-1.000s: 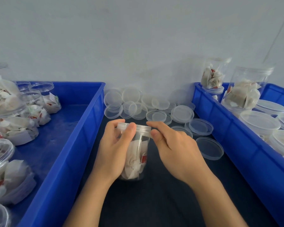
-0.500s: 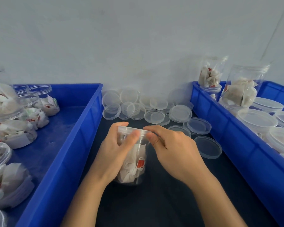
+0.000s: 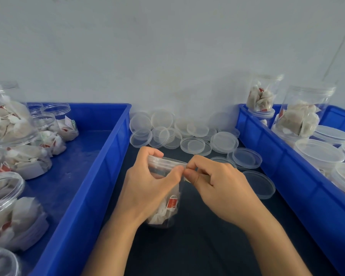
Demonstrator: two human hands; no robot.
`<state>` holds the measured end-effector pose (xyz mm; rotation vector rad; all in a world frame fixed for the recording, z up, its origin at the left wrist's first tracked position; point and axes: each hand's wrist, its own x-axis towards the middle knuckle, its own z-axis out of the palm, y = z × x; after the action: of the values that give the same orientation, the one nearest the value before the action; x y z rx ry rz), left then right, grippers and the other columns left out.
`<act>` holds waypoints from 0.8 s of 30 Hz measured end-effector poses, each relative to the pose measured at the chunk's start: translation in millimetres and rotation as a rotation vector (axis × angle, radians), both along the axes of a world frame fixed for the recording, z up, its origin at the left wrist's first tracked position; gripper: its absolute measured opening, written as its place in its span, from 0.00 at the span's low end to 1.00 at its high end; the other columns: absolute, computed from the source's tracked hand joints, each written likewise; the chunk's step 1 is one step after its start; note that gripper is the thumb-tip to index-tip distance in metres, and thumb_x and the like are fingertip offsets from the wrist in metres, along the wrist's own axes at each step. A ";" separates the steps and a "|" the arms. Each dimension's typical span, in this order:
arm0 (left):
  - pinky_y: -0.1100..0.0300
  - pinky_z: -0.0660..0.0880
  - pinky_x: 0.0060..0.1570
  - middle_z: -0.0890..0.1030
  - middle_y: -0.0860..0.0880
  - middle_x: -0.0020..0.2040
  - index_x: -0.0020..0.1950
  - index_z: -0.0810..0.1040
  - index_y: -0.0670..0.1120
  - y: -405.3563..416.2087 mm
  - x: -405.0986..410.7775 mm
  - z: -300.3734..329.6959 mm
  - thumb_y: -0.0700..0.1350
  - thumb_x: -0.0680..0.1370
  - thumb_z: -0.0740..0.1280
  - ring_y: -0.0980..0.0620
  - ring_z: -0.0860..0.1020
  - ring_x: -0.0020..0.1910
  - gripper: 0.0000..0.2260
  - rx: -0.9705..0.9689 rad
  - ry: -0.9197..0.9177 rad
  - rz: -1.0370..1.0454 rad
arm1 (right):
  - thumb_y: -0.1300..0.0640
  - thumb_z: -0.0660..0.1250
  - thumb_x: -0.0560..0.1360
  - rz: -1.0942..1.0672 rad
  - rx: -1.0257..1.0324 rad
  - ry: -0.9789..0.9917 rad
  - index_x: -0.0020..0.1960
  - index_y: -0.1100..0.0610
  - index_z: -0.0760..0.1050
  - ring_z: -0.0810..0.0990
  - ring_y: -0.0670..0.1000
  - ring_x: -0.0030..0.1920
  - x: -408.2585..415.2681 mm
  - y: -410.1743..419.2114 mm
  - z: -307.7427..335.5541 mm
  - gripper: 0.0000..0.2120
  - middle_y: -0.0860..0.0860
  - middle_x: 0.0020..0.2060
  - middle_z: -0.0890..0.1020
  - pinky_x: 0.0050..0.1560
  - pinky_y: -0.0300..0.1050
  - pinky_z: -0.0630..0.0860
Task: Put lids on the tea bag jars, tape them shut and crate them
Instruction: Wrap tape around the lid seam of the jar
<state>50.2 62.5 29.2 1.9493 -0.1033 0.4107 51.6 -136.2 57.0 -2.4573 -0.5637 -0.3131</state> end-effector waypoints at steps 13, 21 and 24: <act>0.64 0.79 0.39 0.81 0.58 0.47 0.55 0.66 0.62 -10.1 13.0 2.4 0.73 0.64 0.69 0.59 0.82 0.43 0.27 0.143 -0.027 0.156 | 0.45 0.68 0.83 -0.256 0.016 -0.338 0.46 0.47 0.76 0.77 0.50 0.31 6.0 18.2 -14.4 0.09 0.43 0.29 0.77 0.32 0.50 0.76; 0.64 0.72 0.35 0.79 0.58 0.44 0.55 0.66 0.59 -9.6 14.4 4.3 0.73 0.64 0.67 0.60 0.79 0.41 0.28 0.167 -0.033 0.258 | 0.47 0.67 0.83 -0.326 0.056 -0.354 0.46 0.48 0.76 0.78 0.53 0.31 19.8 38.9 -20.7 0.09 0.46 0.30 0.79 0.31 0.49 0.75; 0.67 0.71 0.31 0.80 0.57 0.42 0.54 0.67 0.59 -5.0 7.2 9.0 0.70 0.65 0.69 0.60 0.81 0.40 0.25 0.119 -0.046 0.274 | 0.46 0.64 0.84 -0.393 0.018 -0.269 0.47 0.49 0.75 0.80 0.55 0.34 28.2 39.5 -21.2 0.10 0.47 0.31 0.80 0.36 0.51 0.78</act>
<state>57.4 57.5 38.2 2.0788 0.1140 0.6428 79.9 -96.8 35.7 -2.5137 -0.1764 -0.8104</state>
